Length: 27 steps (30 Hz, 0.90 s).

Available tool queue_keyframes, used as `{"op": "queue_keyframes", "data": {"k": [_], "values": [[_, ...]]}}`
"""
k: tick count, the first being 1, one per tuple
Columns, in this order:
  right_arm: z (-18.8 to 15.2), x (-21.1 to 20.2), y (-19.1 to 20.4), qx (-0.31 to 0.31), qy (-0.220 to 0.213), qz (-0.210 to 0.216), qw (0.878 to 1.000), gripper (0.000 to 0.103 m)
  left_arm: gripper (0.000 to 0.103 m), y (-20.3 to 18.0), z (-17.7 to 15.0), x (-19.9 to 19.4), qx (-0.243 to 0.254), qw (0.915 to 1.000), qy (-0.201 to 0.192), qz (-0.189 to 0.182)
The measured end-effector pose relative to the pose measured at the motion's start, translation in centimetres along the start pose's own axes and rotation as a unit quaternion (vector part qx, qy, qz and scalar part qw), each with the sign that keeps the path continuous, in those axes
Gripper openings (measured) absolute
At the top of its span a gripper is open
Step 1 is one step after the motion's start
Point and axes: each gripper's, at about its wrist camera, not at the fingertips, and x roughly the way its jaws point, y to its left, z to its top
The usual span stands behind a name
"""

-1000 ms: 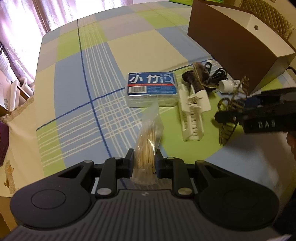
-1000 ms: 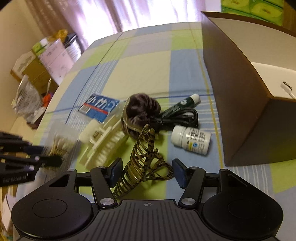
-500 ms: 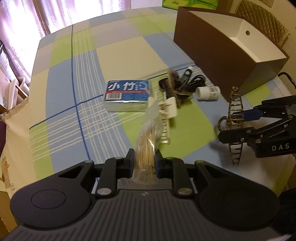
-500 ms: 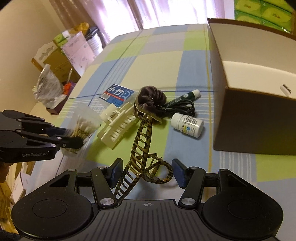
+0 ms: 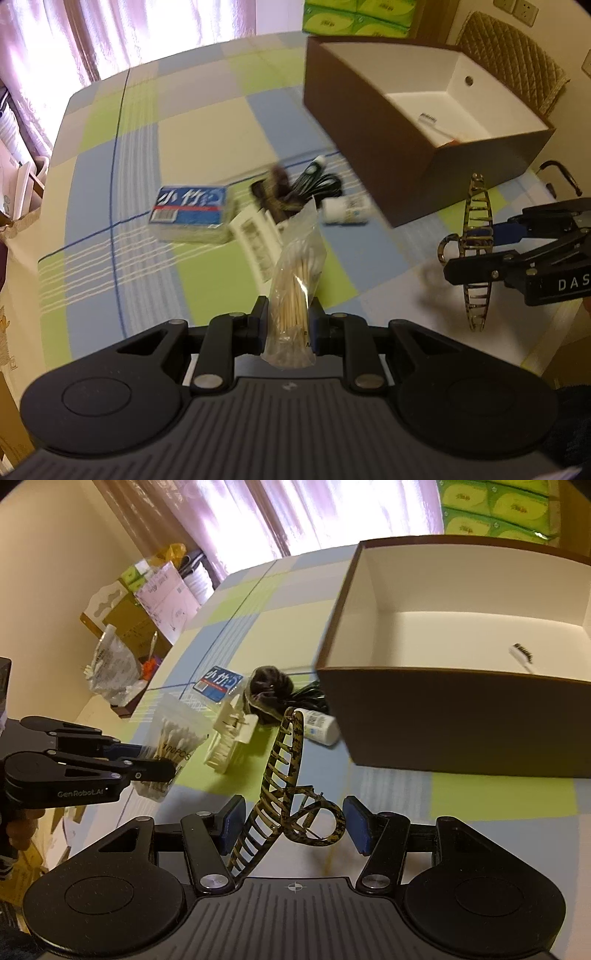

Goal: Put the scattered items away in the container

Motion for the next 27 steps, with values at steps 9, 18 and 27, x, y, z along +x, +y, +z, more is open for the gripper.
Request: {"op": "queue_keyframes", "data": {"k": [9, 18, 27], "values": [[0.3, -3.7, -3.1, 0.002, -0.018, 0.018, 1.000, 0.060, 0.018, -4.4, 1.7, -1.5, -0.005, 0.9997, -0.023, 0.002], [1.3, -7.5, -5.9, 0.006, -0.042, 0.046, 0.998, 0.060, 0.018, -7.8, 4.2, -3.5, -0.009, 0.9977, -0.067, -0.010], [3.1, -11.2, -9.1, 0.014, -0.078, 0.049, 0.996, 0.060, 0.018, -11.4, 7.3, -3.8, 0.003, 0.9945, -0.100, -0.030]]}}
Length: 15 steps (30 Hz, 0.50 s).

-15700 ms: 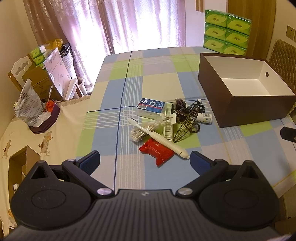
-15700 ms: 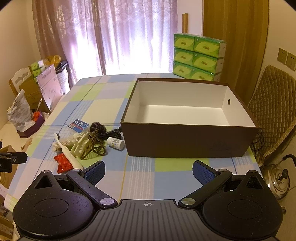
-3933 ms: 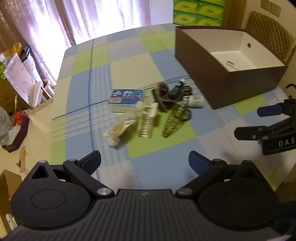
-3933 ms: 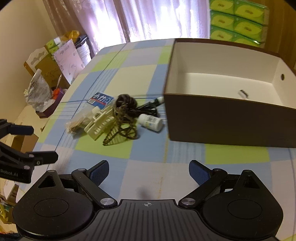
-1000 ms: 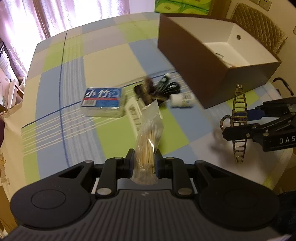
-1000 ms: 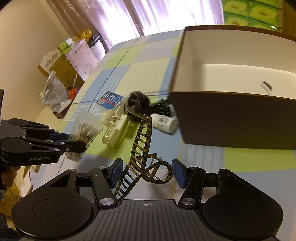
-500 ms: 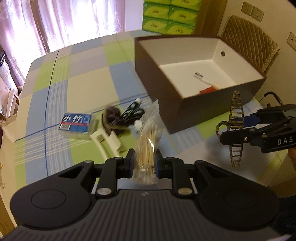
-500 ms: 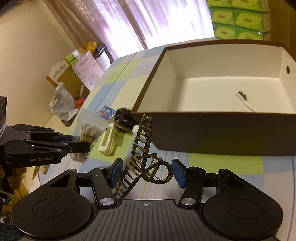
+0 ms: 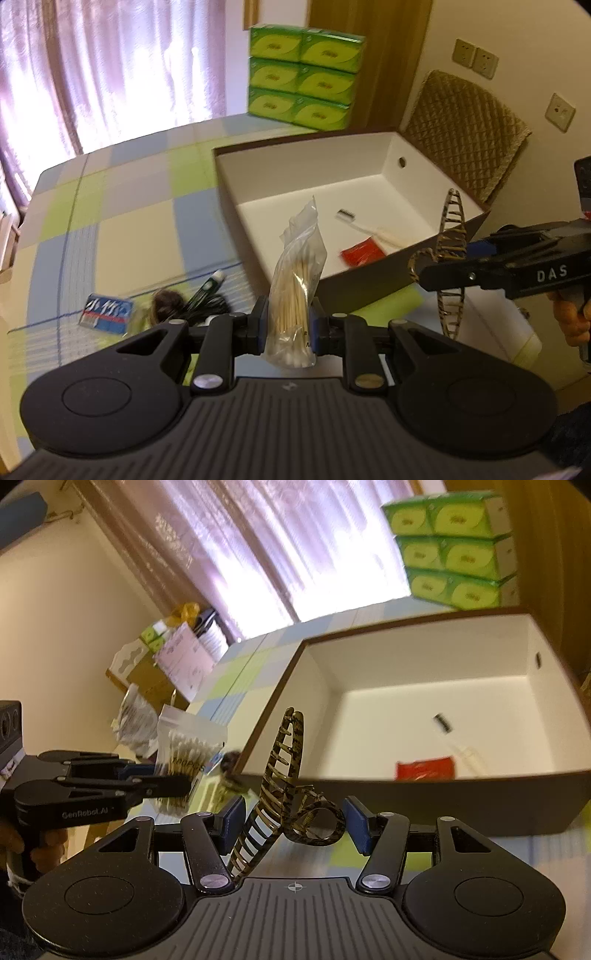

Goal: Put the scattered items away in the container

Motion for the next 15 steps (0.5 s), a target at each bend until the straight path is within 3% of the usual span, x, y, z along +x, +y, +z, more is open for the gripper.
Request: {"op": "queue_keyframes", "data": {"k": [15], "values": [[4.9, -3.2, -5.9, 0.019, -0.068, -0.037, 0.997, 0.060, 0.018, -3.5, 5.8, 4.3, 0.023, 0.9995, -0.017, -0.013]]}}
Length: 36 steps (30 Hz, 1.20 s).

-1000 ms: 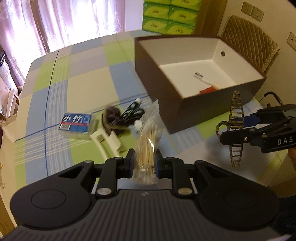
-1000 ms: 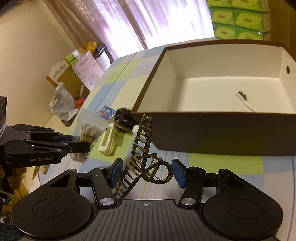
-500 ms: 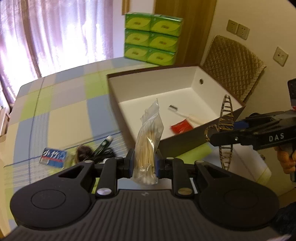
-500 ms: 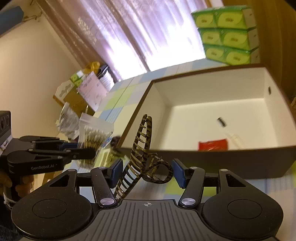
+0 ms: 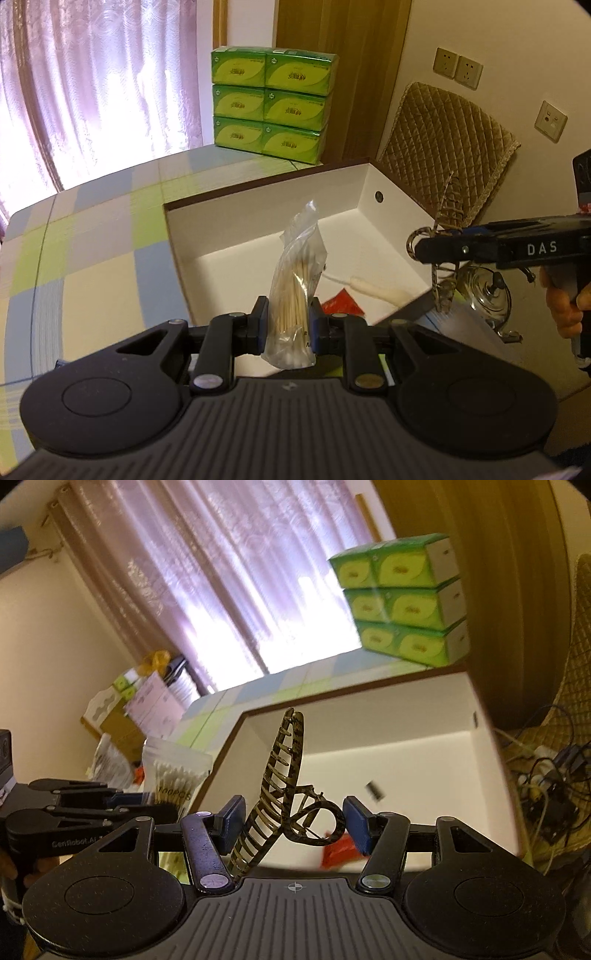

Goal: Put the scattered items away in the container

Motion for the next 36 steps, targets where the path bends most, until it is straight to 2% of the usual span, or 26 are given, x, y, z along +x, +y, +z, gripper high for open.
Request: {"op": "queue_keyframes", "data": {"k": [7, 15, 20, 26, 36], "values": [[2.4, 3.1, -3.0, -0.017, 0.004, -0.031, 0.999, 0.060, 0.018, -0.2, 2.4, 5.1, 0.000, 0.9995, 0.032, 0.001], [4.0, 7.8, -6.7, -0.024, 0.042, -0.049, 0.998, 0.060, 0.018, 0.3, 3.7, 10.8, -0.010, 0.9968, 0.079, 0.006], [4.6, 9.6, -8.2, -0.015, 0.061, -0.058, 0.996, 0.060, 0.018, 0.8, 4.5, 13.4, -0.014, 0.9953, 0.095, 0.012], [5.4, 11.6, -8.9, -0.028, 0.087, -0.066, 0.994, 0.060, 0.018, 1.0, 5.3, 15.9, -0.022, 0.9934, 0.111, 0.016], [5.7, 14.0, -8.3, -0.106, 0.108, -0.097, 0.984, 0.060, 0.018, 1.0, 6.3, 19.1, -0.033, 0.9906, 0.130, 0.026]]}}
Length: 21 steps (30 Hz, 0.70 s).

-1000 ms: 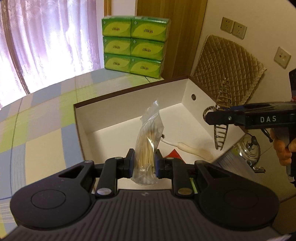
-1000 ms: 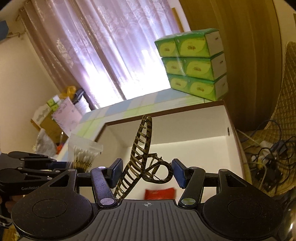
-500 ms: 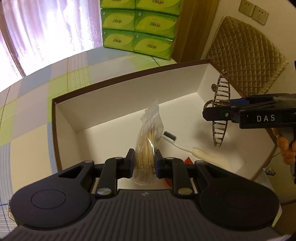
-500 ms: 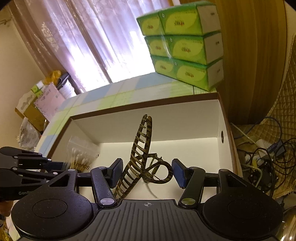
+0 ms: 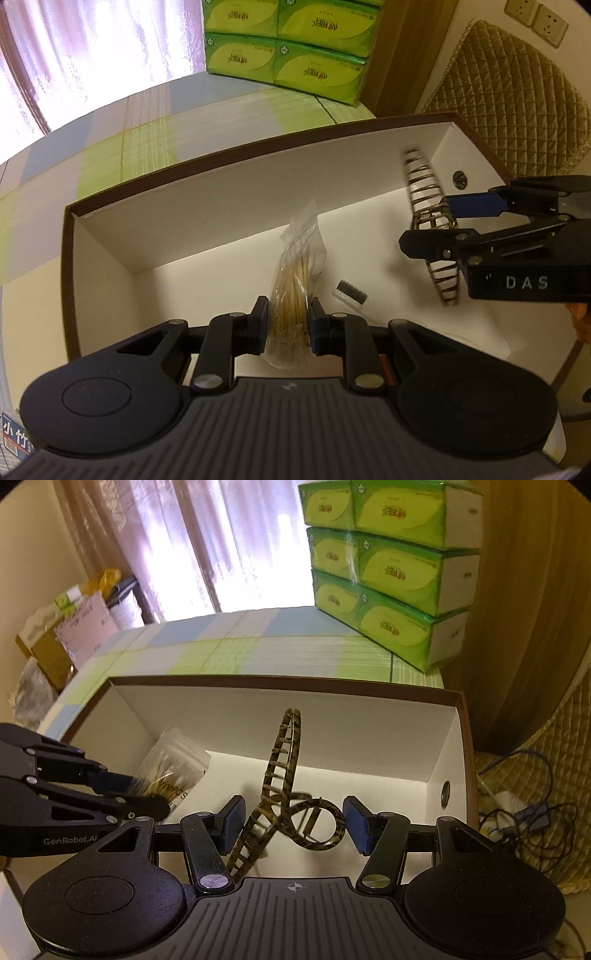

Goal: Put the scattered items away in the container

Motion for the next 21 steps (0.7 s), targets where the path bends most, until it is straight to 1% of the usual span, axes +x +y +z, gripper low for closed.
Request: {"op": "queue_keyframes", "data": {"k": [1, 2, 3, 4, 5, 7, 8, 12, 13, 14, 15, 16, 17, 18, 19, 20, 21], "values": [[0.0, 0.2, 0.0, -0.006, 0.003, -0.006, 1.000, 0.060, 0.018, 0.0, 0.1, 0.3, -0.001, 1.0000, 0.002, 0.002], [0.1, 0.4, 0.1, -0.013, 0.005, -0.012, 1.000, 0.051, 0.018, 0.0, 0.2, 0.6, -0.002, 1.0000, 0.004, 0.004], [0.2, 0.7, 0.1, -0.019, 0.009, -0.015, 1.000, 0.038, 0.018, 0.0, 0.2, 0.9, -0.003, 1.0000, 0.007, 0.006], [0.2, 1.1, 0.1, -0.023, 0.017, -0.013, 1.000, 0.021, 0.018, 0.0, 0.3, 1.2, -0.004, 0.9999, 0.010, 0.007], [0.3, 1.4, 0.0, -0.023, 0.024, -0.011, 0.999, 0.019, 0.018, 0.1, 0.3, 1.5, -0.005, 0.9999, 0.012, 0.008], [0.2, 2.1, 0.3, -0.045, 0.030, -0.034, 0.998, 0.020, 0.018, 0.0, 0.3, 1.8, -0.005, 0.9998, 0.017, 0.009], [0.1, 2.2, 0.4, -0.053, 0.028, -0.039, 0.997, 0.020, 0.018, 0.0, 0.3, 1.9, -0.006, 0.9998, 0.018, 0.010], [-0.1, 2.1, -0.3, -0.029, 0.032, -0.016, 0.999, 0.020, 0.019, 0.2, 0.2, 1.9, -0.002, 0.9998, 0.017, 0.013], [-0.2, 2.0, -0.4, -0.029, 0.033, -0.017, 0.999, 0.023, 0.022, 0.2, 0.3, 1.9, -0.001, 0.9997, 0.018, 0.014], [-0.1, 1.9, -0.4, -0.029, 0.033, -0.018, 0.999, 0.045, 0.025, 0.3, 0.3, 1.8, 0.000, 0.9997, 0.017, 0.015], [-0.2, 1.7, -0.4, -0.029, 0.032, -0.020, 0.999, 0.064, 0.031, 0.3, 0.3, 1.8, 0.001, 0.9997, 0.016, 0.016], [-0.2, 1.4, -0.2, -0.028, 0.025, -0.023, 0.999, 0.072, 0.034, 0.3, 0.3, 1.7, 0.003, 0.9997, 0.014, 0.017], [-0.4, 1.0, -0.1, -0.029, 0.017, -0.004, 0.999, 0.072, 0.034, 0.3, 0.4, 1.6, 0.004, 0.9997, 0.013, 0.018], [-0.4, 0.9, 0.2, -0.031, 0.018, -0.003, 0.999, 0.072, 0.037, 0.3, 0.4, 1.6, 0.006, 0.9997, 0.013, 0.019], [-0.4, 0.8, 0.5, -0.036, 0.018, -0.009, 0.999, 0.072, 0.043, 0.3, 0.4, 1.5, 0.007, 0.9997, 0.013, 0.020], [-0.5, 0.7, 0.7, -0.042, 0.018, -0.013, 0.999, 0.072, 0.047, 0.3, 0.3, 1.5, 0.008, 0.9997, 0.013, 0.021], [-0.6, 0.7, 0.8, -0.044, 0.019, -0.011, 0.999, 0.072, 0.055, 0.3, 0.3, 1.4, 0.009, 0.9996, 0.011, 0.022]]}}
